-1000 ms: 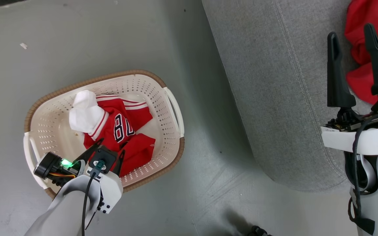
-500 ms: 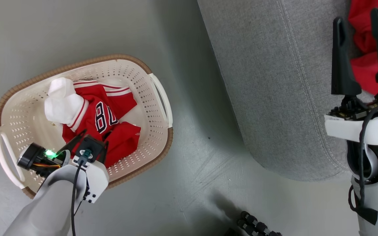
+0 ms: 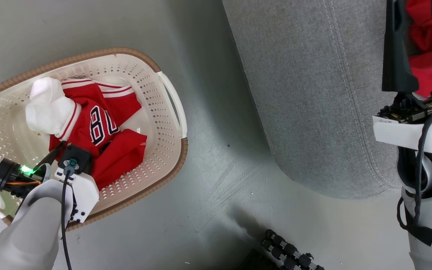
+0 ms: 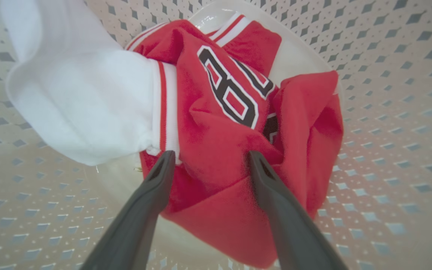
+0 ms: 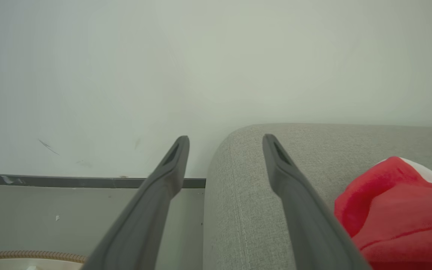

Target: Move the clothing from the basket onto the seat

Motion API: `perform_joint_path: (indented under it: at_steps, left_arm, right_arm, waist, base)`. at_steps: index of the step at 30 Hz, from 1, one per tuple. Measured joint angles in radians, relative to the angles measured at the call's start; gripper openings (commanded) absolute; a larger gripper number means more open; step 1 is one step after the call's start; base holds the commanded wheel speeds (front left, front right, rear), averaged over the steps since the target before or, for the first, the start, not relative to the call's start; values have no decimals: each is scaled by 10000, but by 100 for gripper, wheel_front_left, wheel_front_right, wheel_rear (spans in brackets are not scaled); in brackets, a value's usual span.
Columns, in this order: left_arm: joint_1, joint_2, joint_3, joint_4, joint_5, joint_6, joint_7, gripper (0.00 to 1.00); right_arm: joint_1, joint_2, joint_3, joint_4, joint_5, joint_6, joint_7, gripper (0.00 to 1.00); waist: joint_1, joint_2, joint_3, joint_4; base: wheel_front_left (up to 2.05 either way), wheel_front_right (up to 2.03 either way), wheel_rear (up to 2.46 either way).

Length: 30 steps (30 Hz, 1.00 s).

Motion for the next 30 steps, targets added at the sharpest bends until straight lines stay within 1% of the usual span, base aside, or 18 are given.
perform_joint_path:
  at_steps: [3,6,11,12,13,15,18,22,30]
  left_arm:
    - [-42,31,75,155,-2,29,67,100]
    - [-120,67,184,272,-8,157,92,100]
    - [-322,63,284,410,-98,173,119,100]
    - [-347,48,290,431,-98,173,119,89]
    - [-379,35,291,445,-100,173,119,46]
    - [-426,25,291,447,-134,163,115,0]
    - [-437,-69,284,439,-184,140,-19,0]
    - [-487,-196,263,318,-238,-17,-234,0]
    - [-632,-324,247,-274,-276,-167,-736,0]
  right_arm:
    - [-12,0,21,4,59,0,0,100]
    - [-48,0,46,6,102,0,0,100]
    - [-206,0,52,25,184,0,0,100]
    - [-207,0,52,35,184,0,0,100]
    - [-208,0,52,44,188,0,0,100]
    - [-214,0,50,65,259,0,0,100]
    - [-348,0,48,151,286,0,0,100]
    - [-567,0,27,245,290,0,0,100]
    - [-617,0,-157,387,351,0,0,100]
  waist:
    - [0,0,129,-67]
    - [-1,0,250,-130]
    - [0,0,436,-224]
    - [0,0,469,-241]
    - [0,0,501,-256]
    - [0,0,554,-282]
    - [0,0,571,-295]
    - [0,0,514,-273]
    - [0,0,266,-110]
  base:
    - [0,0,0]
    - [0,0,0]
    - [0,0,0]
    - [0,0,0]
    - [0,0,0]
    - [0,0,0]
    - [0,0,0]
    - [0,0,0]
    - [0,0,0]
